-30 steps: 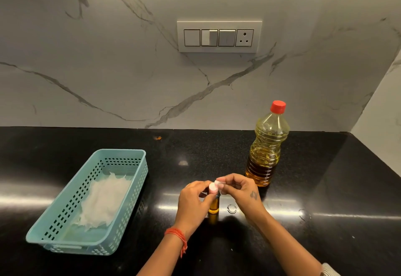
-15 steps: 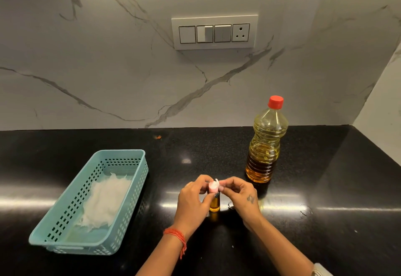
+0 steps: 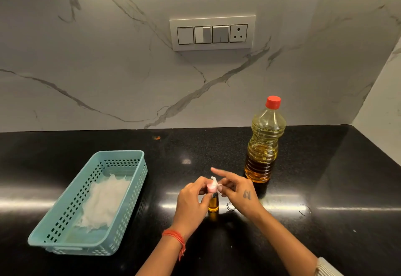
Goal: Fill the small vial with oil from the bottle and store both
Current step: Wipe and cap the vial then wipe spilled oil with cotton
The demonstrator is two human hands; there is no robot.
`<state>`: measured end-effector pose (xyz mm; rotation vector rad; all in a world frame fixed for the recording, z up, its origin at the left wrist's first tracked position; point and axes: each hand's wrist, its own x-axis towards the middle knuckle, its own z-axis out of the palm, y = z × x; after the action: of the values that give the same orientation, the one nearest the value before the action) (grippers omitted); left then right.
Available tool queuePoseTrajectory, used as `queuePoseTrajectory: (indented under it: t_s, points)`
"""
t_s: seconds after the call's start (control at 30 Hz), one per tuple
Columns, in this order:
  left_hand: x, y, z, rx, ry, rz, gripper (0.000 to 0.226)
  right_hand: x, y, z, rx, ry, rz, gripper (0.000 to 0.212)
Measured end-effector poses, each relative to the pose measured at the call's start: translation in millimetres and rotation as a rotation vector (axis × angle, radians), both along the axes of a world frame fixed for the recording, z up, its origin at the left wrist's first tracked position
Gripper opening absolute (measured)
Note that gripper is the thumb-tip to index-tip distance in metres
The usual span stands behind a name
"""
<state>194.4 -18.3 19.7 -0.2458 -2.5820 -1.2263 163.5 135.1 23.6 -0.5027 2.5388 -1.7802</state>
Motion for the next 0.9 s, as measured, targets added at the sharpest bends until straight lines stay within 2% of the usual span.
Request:
queuePoseTrajectory:
  t_s: [0.1, 0.23, 0.4, 0.57, 0.73, 0.9]
  points:
    - [1, 0, 2, -0.002, 0.005, -0.016, 0.022, -5, 1, 1, -0.006, -0.032, -0.015, 0.027]
    - [2, 2, 6, 0.025, 0.055, -0.016, 0.022, 6, 3, -6, -0.154, -0.092, -0.097, 0.016]
    - [1, 1, 4, 0.018, 0.037, -0.006, 0.024, 8, 0, -8, -0.226, -0.176, -0.167, 0.021]
    - [2, 2, 6, 0.029, 0.022, -0.015, 0.026, 1, -6, 4, -0.313, -0.233, -0.129, 0.009]
    - [2, 2, 4, 0.019, 0.015, -0.007, 0.026, 10, 0, -4, -0.389, -0.224, -0.077, 0.013]
    - [3, 3, 4, 0.0, 0.026, 0.01, 0.028, 9, 2, -10, -0.373, -0.237, -0.106, 0.019]
